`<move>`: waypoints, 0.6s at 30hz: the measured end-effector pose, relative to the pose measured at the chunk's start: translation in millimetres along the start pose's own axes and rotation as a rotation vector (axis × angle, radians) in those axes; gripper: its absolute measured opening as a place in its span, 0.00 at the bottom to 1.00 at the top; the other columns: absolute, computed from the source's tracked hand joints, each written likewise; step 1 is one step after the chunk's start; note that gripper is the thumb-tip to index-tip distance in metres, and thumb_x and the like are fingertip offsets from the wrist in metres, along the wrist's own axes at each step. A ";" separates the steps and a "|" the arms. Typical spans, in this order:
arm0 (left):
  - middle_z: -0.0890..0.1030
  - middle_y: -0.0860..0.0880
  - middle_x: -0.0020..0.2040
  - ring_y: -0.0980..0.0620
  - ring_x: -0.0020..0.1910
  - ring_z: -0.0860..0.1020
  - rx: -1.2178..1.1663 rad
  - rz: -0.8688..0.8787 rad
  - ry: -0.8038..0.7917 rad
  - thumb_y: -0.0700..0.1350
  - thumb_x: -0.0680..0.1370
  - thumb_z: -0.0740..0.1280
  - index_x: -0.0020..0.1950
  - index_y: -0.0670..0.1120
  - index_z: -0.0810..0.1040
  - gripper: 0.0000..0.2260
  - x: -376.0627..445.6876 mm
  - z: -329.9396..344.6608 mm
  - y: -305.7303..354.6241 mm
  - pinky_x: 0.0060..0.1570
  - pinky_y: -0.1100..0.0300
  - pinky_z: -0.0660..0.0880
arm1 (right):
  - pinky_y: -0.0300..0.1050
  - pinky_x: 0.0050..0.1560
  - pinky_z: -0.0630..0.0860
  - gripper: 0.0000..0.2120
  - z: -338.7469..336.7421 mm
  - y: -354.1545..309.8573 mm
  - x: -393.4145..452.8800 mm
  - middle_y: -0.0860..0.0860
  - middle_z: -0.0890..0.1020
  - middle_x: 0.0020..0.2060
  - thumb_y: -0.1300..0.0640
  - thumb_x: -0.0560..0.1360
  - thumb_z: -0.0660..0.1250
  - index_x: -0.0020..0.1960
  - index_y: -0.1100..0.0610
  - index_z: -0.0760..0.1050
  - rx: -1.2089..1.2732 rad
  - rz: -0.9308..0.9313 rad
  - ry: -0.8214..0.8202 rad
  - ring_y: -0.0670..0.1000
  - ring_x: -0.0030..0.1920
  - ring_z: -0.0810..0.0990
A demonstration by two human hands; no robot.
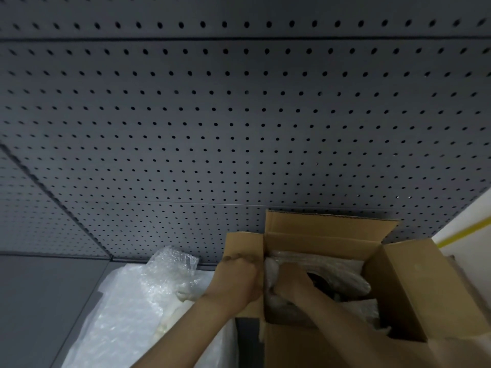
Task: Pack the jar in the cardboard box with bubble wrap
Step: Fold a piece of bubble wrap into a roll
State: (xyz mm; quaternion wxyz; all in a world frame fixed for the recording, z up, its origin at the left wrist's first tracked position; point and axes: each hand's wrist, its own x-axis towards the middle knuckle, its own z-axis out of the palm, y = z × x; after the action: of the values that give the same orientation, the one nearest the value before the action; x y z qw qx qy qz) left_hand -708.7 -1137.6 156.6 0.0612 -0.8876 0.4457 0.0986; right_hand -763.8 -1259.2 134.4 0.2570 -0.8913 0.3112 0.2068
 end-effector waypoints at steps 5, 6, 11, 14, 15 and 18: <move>0.79 0.45 0.55 0.45 0.53 0.78 0.038 -0.041 0.067 0.53 0.76 0.64 0.57 0.45 0.75 0.15 -13.0 -14.1 -12.8 0.53 0.54 0.72 | 0.45 0.53 0.77 0.14 -22.5 -3.3 -6.5 0.54 0.81 0.54 0.54 0.75 0.68 0.59 0.57 0.77 0.009 -0.089 0.062 0.52 0.53 0.80; 0.79 0.45 0.55 0.45 0.54 0.77 0.041 -0.052 0.080 0.53 0.77 0.64 0.57 0.45 0.75 0.15 -16.6 -18.1 -17.5 0.54 0.54 0.72 | 0.43 0.47 0.78 0.08 -26.9 -4.9 -8.7 0.53 0.82 0.47 0.56 0.74 0.68 0.51 0.58 0.79 0.019 -0.113 0.085 0.50 0.46 0.80; 0.79 0.51 0.58 0.50 0.56 0.78 -0.053 -0.122 0.147 0.53 0.76 0.65 0.62 0.50 0.76 0.16 -43.6 -30.6 -55.9 0.58 0.57 0.73 | 0.42 0.40 0.77 0.08 -43.7 -40.2 -41.8 0.49 0.80 0.43 0.52 0.73 0.70 0.49 0.55 0.76 -0.034 -0.204 0.182 0.48 0.42 0.79; 0.78 0.52 0.62 0.51 0.60 0.77 -0.063 -0.139 0.136 0.52 0.76 0.66 0.66 0.53 0.74 0.18 -64.6 -27.3 -89.1 0.60 0.57 0.73 | 0.46 0.52 0.78 0.17 -44.1 -76.6 -65.4 0.51 0.80 0.54 0.49 0.75 0.68 0.61 0.55 0.73 -0.003 -0.291 0.208 0.51 0.51 0.80; 0.78 0.52 0.62 0.51 0.60 0.77 -0.069 -0.145 0.130 0.53 0.76 0.66 0.67 0.54 0.73 0.19 -71.9 -24.9 -101.1 0.60 0.57 0.72 | 0.46 0.53 0.78 0.18 -44.1 -90.2 -75.6 0.51 0.80 0.55 0.48 0.75 0.67 0.62 0.54 0.73 -0.003 -0.316 0.204 0.50 0.52 0.80; 0.78 0.52 0.63 0.51 0.61 0.76 -0.079 -0.152 0.097 0.56 0.75 0.66 0.68 0.56 0.72 0.21 -92.9 -13.6 -141.8 0.60 0.57 0.72 | 0.48 0.54 0.78 0.20 -27.1 -130.6 -86.8 0.49 0.83 0.51 0.43 0.73 0.68 0.61 0.50 0.74 -0.056 -0.350 0.242 0.49 0.51 0.80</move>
State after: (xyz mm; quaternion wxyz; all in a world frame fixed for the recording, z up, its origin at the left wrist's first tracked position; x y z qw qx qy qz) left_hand -647.3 -983.5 194.0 0.0119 -0.9244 0.3751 0.0683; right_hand -734.4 -1148.1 244.6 0.2248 -0.9568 0.1745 0.0590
